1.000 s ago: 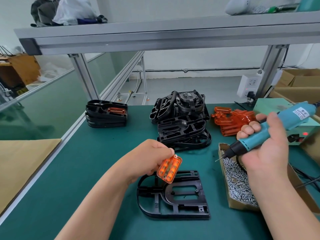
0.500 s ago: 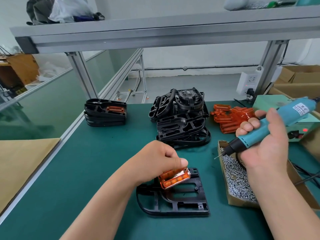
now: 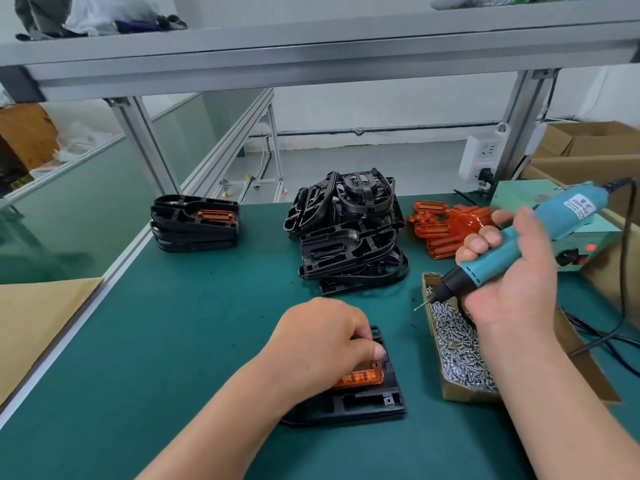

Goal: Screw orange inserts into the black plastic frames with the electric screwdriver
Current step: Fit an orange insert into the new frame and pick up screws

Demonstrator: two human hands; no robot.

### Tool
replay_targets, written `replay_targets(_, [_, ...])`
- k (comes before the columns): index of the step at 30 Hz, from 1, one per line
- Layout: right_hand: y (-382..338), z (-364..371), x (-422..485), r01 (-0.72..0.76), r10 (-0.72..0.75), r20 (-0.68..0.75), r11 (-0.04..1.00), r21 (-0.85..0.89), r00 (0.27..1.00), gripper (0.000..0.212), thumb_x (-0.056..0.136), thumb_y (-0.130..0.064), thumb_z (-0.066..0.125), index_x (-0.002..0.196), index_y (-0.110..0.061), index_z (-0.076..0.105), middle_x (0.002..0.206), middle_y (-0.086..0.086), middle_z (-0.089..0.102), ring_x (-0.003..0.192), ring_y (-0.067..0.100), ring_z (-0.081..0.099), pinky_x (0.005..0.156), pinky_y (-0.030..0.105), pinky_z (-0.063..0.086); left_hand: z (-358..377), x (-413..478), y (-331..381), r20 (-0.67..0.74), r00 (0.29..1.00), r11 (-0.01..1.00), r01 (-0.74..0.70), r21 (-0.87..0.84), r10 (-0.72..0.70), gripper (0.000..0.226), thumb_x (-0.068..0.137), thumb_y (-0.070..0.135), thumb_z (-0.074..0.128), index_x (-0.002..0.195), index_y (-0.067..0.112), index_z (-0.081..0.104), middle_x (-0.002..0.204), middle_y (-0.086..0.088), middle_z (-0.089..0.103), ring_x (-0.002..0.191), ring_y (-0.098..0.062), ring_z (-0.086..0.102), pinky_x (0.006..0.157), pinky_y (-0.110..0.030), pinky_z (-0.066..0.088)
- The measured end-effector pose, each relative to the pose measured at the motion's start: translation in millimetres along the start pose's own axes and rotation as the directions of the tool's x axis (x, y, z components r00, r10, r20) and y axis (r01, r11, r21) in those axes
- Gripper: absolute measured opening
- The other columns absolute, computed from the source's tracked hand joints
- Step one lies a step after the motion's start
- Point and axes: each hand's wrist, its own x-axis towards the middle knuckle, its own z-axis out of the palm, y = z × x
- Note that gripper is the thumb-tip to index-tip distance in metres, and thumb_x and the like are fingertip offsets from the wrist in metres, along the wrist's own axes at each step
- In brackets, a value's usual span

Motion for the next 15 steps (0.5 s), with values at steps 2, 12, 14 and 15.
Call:
replay_targets(2, [0.1, -0.1, 0.5, -0.001, 0.001, -0.001, 1.0, 0.0, 1.0, 0.021, 0.105, -0.033, 0.062, 0.093, -0.016, 0.06, 0.073, -0.004, 0.047, 0.065, 0.011, 0.047, 0.062, 0.023, 0.043, -5.5, -1.2, -3.1, -0.001, 1.0, 0.996, -0.001, -0.091, 0.001, 0.024, 0.088, 0.059, 0.068, 0.087, 0.035, 0.072, 0.08, 0.024, 0.068, 0.077, 0.004, 0.06, 0.061, -0.022, 0.04])
replay_targets(12, [0.6, -0.2, 1.0, -0.009, 0.009, 0.0, 1.0, -0.005, 1.0, 0.021, 0.105, -0.034, 0.061, 0.094, -0.016, 0.059, 0.073, -0.004, 0.046, 0.065, 0.012, 0.047, 0.062, 0.023, 0.043, -37.1, -2.9, -37.6, 0.147, 0.989, 0.984, 0.057, -0.17, -0.032, 0.006, 0.087, 0.041, 0.081, 0.087, 0.039, 0.075, 0.052, 0.028, 0.051, 0.051, 0.003, 0.049, 0.053, -0.021, 0.031])
replay_targets(14, [0.6, 0.1, 0.6, -0.008, 0.008, 0.002, 1.0, -0.008, 1.0, 0.021, 0.105, -0.034, 0.061, 0.094, -0.016, 0.059, 0.074, -0.004, 0.046, 0.065, 0.012, 0.047, 0.063, 0.023, 0.043, -35.6, -4.5, -34.2, 0.191, 0.982, 0.992, 0.022, -0.124, 0.002, 0.01, 0.085, 0.043, 0.081, 0.093, 0.044, 0.075, 0.064, 0.035, 0.056, 0.063, 0.009, 0.054, 0.056, -0.017, 0.034])
replay_targets(15, [0.6, 0.1, 0.4, -0.006, 0.006, 0.002, 1.0, -0.009, 1.0, 0.021, 0.105, -0.034, 0.061, 0.094, -0.016, 0.059, 0.074, -0.004, 0.046, 0.065, 0.012, 0.046, 0.063, 0.023, 0.043, -34.3, -4.8, -31.9, 0.212, 0.977, 0.995, 0.0, -0.095, 0.021, 0.014, 0.085, 0.045, 0.081, 0.097, 0.046, 0.075, 0.07, 0.037, 0.058, 0.07, 0.011, 0.056, 0.059, -0.016, 0.035])
